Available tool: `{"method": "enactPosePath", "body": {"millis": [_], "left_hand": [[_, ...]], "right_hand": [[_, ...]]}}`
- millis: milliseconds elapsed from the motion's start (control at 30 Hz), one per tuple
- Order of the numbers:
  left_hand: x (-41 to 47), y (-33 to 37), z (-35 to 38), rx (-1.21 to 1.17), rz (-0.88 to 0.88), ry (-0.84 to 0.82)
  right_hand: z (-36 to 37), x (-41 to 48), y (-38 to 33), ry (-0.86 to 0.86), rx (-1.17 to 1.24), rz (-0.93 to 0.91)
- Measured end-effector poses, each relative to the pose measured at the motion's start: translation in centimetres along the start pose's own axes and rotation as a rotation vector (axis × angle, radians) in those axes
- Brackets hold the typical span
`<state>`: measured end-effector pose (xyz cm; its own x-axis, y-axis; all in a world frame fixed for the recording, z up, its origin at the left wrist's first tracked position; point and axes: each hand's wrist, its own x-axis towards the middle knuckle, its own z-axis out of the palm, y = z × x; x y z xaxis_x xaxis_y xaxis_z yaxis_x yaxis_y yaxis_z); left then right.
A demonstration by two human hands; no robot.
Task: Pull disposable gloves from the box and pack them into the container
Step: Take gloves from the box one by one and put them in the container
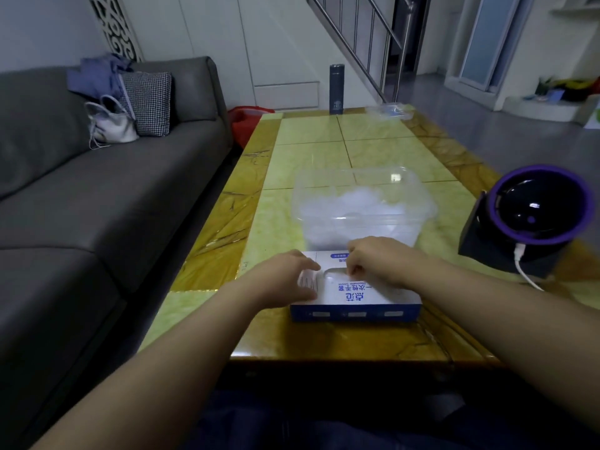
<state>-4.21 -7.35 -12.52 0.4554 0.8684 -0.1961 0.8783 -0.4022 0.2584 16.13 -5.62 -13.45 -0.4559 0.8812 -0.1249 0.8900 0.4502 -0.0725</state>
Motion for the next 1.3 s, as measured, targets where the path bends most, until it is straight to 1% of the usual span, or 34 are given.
{"method": "enactPosePath", "body": {"millis": [167,233,333,400,467,500,533,567,633,667,700,733,767,833,967,1033,1100,1133,1167,1233,1300], "left_hand": [[0.5,0.0,0.5,0.019,-0.033,-0.038],[0.5,0.2,0.4,0.031,-0.038,-0.049],[0.5,0.3,0.4,0.023,-0.037,-0.05],[0.4,0.4,0.4,0.02,-0.045,-0.055],[0.4,0.4,0.1,0.001,-0.033,-0.026],[0.2,0.3,-0.4,-0.064,-0.026,-0.011],[-0.1,0.1,-0.9,-0.201,-0.023,-0.02],[-0.3,0.0,-1.8,-0.399,-0.008,-0.058],[-1.4,0.1,-3.5,-0.878,0.064,-0.157],[-1.8,0.2,-4.2,-1.081,0.097,-0.168],[-1.8,0.2,-4.6,-1.226,0.115,-0.146],[-1.7,0.3,-5.0,-1.321,0.127,-0.11],[-1.6,0.7,-5.3,-1.364,0.137,-0.069],[-1.4,1.8,-6.0,-1.323,0.133,0.04],[-0.7,3.1,-7.0,-1.062,0.082,0.265],[-0.4,3.0,-7.4,-1.07,0.051,0.324],[-0.3,2.8,-8.1,-1.149,0.04,0.309],[-0.4,2.7,-8.6,-1.193,0.052,0.297],[-0.3,2.6,-8.9,-1.235,0.08,0.29],[-0.1,2.5,-9.6,-1.301,0.156,0.267],[0.4,2.6,-10.1,-1.305,0.206,0.25]], "right_hand": [[-1.5,-0.5,-0.8,0.07,-0.042,-0.044],[-3.1,-0.9,-1.3,0.137,-0.027,-0.065],[-6.2,-1.6,-2.0,0.289,0.013,-0.073],[-8.3,-2.2,-1.9,0.443,0.097,-0.062],[-10.3,-2.6,-1.3,0.583,0.162,-0.052],[-11.2,-3.0,-1.0,0.622,0.192,-0.046],[-11.8,-3.2,-0.7,0.645,0.229,-0.044],[-12.4,-3.6,-0.5,0.66,0.258,-0.045],[-12.9,-4.1,-0.3,0.648,0.29,-0.045],[-12.9,-4.3,-0.3,0.628,0.289,-0.042],[-12.8,-4.4,-0.3,0.602,0.283,-0.038],[-12.6,-4.5,-0.3,0.58,0.274,-0.032],[-12.4,-4.5,-0.3,0.564,0.263,-0.026],[-12.0,-4.5,-0.3,0.537,0.256,-0.024],[-11.7,-4.5,-0.5,0.47,0.284,-0.038],[-11.7,-4.6,-0.3,0.498,0.37,0.027],[-11.9,-4.7,0.3,0.533,0.61,0.188],[-12.0,-4.8,0.5,0.507,0.777,0.26],[-11.9,-4.8,0.8,0.445,0.945,0.3],[-11.8,-4.8,1.1,0.295,1.197,0.295],[-12.0,-4.7,0.9,0.267,1.302,0.23]]}}
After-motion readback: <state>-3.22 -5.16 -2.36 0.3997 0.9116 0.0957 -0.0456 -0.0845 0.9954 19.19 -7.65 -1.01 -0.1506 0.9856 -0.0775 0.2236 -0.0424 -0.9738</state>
